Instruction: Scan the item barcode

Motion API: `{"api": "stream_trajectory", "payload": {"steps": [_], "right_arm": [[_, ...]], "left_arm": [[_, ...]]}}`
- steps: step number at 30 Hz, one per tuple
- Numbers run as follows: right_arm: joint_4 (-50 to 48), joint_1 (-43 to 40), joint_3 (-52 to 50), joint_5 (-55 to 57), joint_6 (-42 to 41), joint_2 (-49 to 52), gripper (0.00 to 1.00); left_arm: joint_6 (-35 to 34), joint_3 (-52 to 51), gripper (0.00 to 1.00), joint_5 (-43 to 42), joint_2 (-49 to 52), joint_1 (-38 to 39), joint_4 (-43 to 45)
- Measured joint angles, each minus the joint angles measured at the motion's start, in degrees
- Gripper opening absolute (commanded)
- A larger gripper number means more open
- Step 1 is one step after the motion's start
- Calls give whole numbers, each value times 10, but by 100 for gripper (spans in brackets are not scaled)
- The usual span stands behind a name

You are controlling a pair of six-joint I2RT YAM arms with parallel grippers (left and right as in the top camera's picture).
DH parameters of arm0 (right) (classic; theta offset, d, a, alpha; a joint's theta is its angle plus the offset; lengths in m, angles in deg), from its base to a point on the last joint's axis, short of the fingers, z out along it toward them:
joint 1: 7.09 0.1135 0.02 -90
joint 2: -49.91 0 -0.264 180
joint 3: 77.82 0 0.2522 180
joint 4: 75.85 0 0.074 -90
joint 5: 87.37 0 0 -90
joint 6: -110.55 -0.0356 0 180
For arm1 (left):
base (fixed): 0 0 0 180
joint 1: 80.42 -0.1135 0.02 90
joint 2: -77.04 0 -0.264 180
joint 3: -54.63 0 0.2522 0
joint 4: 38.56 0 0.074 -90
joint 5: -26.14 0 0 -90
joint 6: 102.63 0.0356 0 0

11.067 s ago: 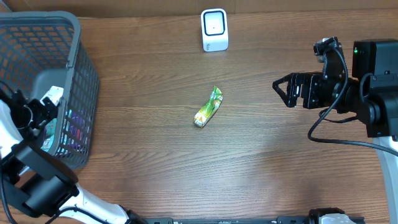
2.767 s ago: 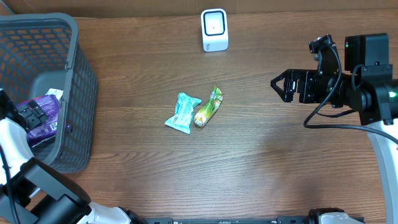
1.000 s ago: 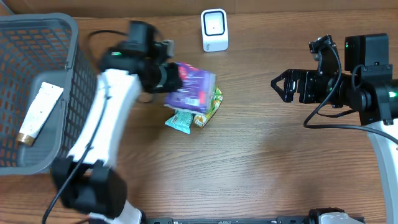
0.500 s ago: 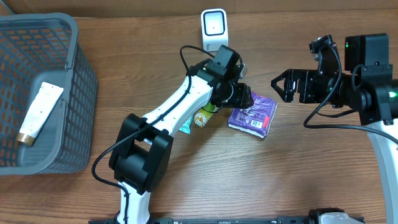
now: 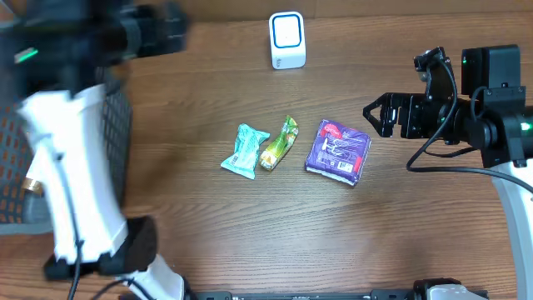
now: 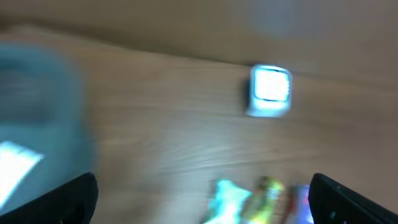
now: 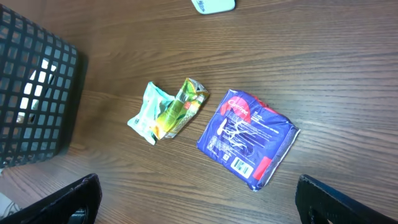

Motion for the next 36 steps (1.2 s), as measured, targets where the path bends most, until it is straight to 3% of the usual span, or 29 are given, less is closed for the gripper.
{"api": "stream_trajectory", "payload": {"steps": [6, 9, 17, 22, 30, 36], "right_arm": [[0, 0, 0, 0, 0, 0, 100], [-2, 0, 0, 0, 0, 0, 100], [-2, 0, 0, 0, 0, 0, 100], [-2, 0, 0, 0, 0, 0, 100], [0, 0, 0, 0, 0, 0, 100], [4, 0, 0, 0, 0, 0, 100]], "left_arm": [[36, 5, 100, 54, 20, -228, -68], [44, 2, 100, 79, 58, -269, -72], [37, 2, 96, 175, 161, -275, -112], [-5, 0, 96, 229, 201, -276, -114], [-36, -21, 98, 238, 202, -280, -118], [-44, -127, 90, 230, 145, -292, -99]]}}
